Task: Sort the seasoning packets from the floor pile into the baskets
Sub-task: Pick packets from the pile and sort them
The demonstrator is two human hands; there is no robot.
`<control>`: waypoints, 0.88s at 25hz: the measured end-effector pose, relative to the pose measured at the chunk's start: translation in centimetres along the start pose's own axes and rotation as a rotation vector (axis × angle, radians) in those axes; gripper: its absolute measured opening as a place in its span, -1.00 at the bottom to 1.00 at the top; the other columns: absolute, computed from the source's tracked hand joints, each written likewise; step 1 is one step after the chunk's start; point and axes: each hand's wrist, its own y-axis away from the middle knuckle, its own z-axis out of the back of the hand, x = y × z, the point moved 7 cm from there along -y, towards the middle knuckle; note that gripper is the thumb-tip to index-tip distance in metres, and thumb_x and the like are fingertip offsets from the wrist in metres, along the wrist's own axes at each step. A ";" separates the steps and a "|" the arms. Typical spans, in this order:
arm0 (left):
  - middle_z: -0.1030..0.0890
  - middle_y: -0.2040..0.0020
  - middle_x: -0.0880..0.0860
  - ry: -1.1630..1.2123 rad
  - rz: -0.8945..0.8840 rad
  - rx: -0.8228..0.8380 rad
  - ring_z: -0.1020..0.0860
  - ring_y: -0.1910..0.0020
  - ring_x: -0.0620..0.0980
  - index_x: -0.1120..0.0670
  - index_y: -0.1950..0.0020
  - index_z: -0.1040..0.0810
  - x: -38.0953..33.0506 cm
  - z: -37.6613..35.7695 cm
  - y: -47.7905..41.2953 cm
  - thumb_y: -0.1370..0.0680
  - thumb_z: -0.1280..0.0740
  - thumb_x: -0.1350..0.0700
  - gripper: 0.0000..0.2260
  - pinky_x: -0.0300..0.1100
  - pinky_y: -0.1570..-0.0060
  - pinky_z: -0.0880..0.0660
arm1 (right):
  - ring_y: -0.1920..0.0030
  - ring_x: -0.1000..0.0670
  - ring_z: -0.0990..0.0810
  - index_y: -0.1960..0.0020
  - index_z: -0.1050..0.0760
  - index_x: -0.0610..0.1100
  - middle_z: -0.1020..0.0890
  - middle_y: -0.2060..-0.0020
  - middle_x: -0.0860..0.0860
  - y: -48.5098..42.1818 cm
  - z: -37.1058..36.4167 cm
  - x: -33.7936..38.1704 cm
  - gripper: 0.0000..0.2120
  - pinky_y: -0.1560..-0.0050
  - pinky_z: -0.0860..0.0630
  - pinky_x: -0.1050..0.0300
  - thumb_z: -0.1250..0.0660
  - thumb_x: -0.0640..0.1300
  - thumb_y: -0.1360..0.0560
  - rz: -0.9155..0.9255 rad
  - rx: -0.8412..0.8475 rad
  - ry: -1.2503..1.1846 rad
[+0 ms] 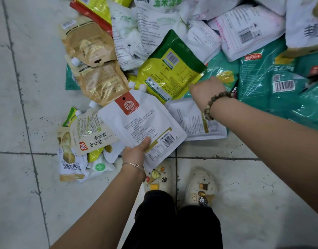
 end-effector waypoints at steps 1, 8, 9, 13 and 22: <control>-0.65 0.04 0.07 -0.008 -0.003 0.000 -0.64 0.11 0.04 0.17 -0.16 -0.55 -0.1 -0.2 -0.1 -0.42 -0.44 0.26 -0.68 -0.16 0.19 -0.54 | -0.03 -0.12 -0.55 -0.09 -0.35 -0.17 -0.60 0.01 -0.13 0.3 -0.6 -0.1 -0.77 -0.17 -0.27 0.00 -0.16 -0.33 -0.46 -0.013 0.037 -0.061; -0.66 0.14 0.02 -0.136 -0.028 0.018 -0.63 0.17 0.03 0.11 0.00 -0.59 -0.7 -0.9 -0.3 -0.42 -0.45 0.25 -0.81 -0.15 0.17 -0.52 | 0.01 -0.13 -0.52 -0.14 -0.45 -0.21 -0.56 -0.04 -0.15 0.9 -4.4 -0.8 -0.68 0.19 -0.37 0.13 -0.26 0.00 -0.53 -0.049 0.239 -0.346; -0.66 0.17 -0.01 -0.168 -0.049 0.025 -0.64 0.19 0.00 0.08 0.05 -0.60 -1.2 -1.0 -0.2 -0.42 -0.45 0.25 -0.84 -0.16 0.17 -0.52 | 0.00 -0.14 -0.52 -0.13 -0.44 -0.21 -0.56 -0.04 -0.17 1.7 -4.5 -1.4 -0.71 0.19 -0.35 0.14 -0.27 -0.03 -0.52 -0.083 0.193 -0.461; -0.67 0.27 -0.12 -0.348 -0.175 0.128 -0.64 0.34 -0.14 0.04 0.11 -0.58 -4.6 -2.3 1.8 -0.44 -0.42 0.25 -0.87 -0.29 0.39 -0.53 | 0.13 -0.06 -0.49 0.03 -0.47 -0.13 -0.55 0.11 -0.09 9.5 -5.5 -6.0 -0.88 0.32 -0.28 0.20 -0.36 -0.17 -0.46 -0.385 -0.035 -1.066; -0.66 0.24 -0.10 -0.710 -0.415 0.529 -0.63 0.33 -0.20 0.08 0.08 -0.57 -12.3 -11.3 15.1 -0.42 -0.36 0.41 -0.75 -0.35 0.36 -0.53 | 0.34 0.28 -0.56 0.03 -0.52 -0.06 -0.61 0.19 0.12 30.8 -3.3 -8.2 -0.81 0.36 -0.47 0.45 -0.31 -0.33 -0.49 -0.992 -0.660 -1.838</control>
